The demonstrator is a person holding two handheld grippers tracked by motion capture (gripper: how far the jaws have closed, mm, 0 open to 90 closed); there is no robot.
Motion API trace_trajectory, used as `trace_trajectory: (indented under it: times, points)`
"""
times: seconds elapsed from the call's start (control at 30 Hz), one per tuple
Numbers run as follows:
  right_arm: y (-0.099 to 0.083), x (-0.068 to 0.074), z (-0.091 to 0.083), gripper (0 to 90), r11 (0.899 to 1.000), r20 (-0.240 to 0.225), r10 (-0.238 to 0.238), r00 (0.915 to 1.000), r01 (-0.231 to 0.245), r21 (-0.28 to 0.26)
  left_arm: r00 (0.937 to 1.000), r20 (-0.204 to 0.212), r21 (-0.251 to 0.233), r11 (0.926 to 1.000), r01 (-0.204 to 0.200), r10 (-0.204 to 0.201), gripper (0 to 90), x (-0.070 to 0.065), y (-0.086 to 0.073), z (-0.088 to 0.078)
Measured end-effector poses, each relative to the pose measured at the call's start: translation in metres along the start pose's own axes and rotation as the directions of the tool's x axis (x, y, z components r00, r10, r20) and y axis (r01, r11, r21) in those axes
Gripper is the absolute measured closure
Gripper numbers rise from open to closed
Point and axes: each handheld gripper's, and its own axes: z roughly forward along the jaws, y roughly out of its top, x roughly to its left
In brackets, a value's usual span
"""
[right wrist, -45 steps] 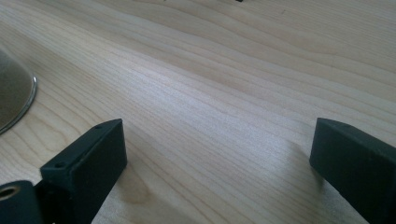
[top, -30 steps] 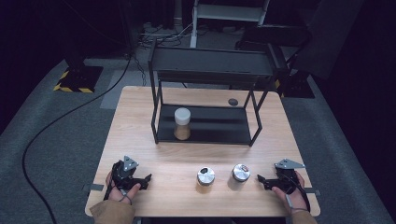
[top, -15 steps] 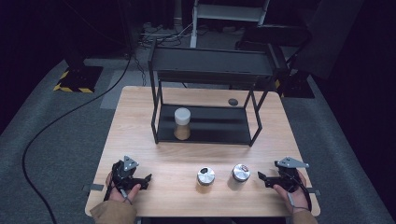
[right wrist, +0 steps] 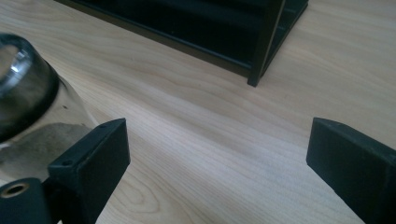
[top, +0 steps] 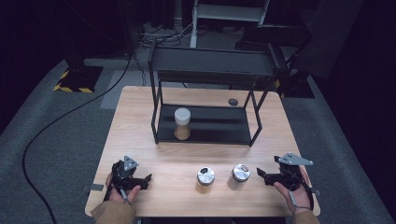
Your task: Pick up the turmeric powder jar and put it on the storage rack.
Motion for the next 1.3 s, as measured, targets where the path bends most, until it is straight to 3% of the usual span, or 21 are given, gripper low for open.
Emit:
trace_trajectory:
  times: [0.57,1.3]
  points:
    - [0.031,0.017,-0.018,6.3,0.999,-0.032,-0.031,0.999,0.03,-0.042,1.0,0.003,0.004,1.0,-0.001,0.001,1.9,0.0,0.0,-0.001]
    - [0.061,0.042,-0.011,6.3,0.997,-0.087,-0.069,0.9938,0.065,-0.05,1.0,0.002,0.003,1.0,-0.001,0.001,1.8,0.0,0.0,-0.001]
